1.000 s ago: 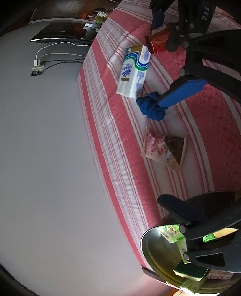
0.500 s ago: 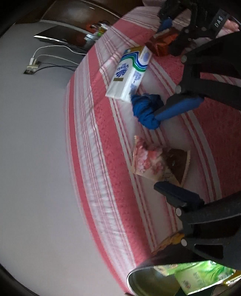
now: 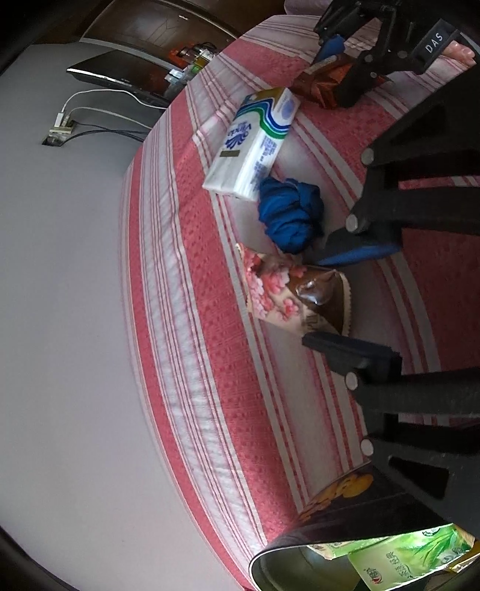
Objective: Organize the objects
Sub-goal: 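Grasp the pink wrapped snack with left tool while right tool grasps red snack packet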
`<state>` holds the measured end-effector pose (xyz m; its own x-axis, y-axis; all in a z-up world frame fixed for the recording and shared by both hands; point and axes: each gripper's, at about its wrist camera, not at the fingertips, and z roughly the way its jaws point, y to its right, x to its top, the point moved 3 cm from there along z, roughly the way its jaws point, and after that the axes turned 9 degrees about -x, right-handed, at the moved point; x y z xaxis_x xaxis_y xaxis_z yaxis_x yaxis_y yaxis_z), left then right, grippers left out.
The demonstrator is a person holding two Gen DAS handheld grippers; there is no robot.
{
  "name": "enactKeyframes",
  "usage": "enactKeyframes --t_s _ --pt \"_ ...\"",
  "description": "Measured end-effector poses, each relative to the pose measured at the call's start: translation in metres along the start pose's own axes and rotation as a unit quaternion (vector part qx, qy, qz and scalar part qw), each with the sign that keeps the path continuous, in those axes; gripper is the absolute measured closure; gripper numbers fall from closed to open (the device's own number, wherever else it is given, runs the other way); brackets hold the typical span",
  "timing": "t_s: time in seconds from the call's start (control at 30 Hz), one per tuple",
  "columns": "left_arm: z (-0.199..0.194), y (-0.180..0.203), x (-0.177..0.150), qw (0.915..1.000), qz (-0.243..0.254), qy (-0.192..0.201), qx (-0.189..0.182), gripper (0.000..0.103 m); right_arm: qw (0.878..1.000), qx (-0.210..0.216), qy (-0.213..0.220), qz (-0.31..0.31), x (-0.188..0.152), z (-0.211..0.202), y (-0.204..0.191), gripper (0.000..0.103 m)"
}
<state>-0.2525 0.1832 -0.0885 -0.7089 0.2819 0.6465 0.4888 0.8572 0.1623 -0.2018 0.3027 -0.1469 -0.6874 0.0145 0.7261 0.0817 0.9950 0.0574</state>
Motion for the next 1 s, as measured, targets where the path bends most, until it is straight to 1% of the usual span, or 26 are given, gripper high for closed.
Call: enactKeyframes --t_s 0.17,0.33,0.47,0.73,0.83,0.9,1.0 --pt "0.000 0.004 0.001 0.9999 0.011 0.004 0.007 0.075 1.000 0.006 0.002 0.000 0.000 0.000 -0.001 0.057" --pt "-0.002 0.004 0.002 0.9999 0.009 0.012 0.006 0.079 1.000 0.015 0.007 0.006 -0.001 -0.002 0.001 0.059" --pt "-0.006 0.004 0.003 0.9997 0.008 0.022 0.012 0.082 1.000 0.017 0.016 0.005 -0.001 -0.005 0.001 0.059" --pt "-0.013 0.007 0.001 0.9989 0.011 0.040 0.024 0.088 0.998 0.020 0.055 -0.005 -0.003 -0.015 -0.001 0.060" --pt "-0.017 0.009 0.001 0.9982 0.018 0.048 0.031 0.091 0.998 0.020 0.057 -0.009 -0.002 -0.015 -0.003 0.059" --pt "-0.020 0.010 0.000 0.9979 0.023 0.052 0.031 0.091 0.998 0.020 0.057 -0.009 -0.002 -0.015 -0.003 0.059" --pt "-0.025 0.010 0.001 0.9970 0.023 0.067 0.033 0.092 0.998 0.019 0.057 -0.010 -0.003 -0.015 -0.004 0.059"
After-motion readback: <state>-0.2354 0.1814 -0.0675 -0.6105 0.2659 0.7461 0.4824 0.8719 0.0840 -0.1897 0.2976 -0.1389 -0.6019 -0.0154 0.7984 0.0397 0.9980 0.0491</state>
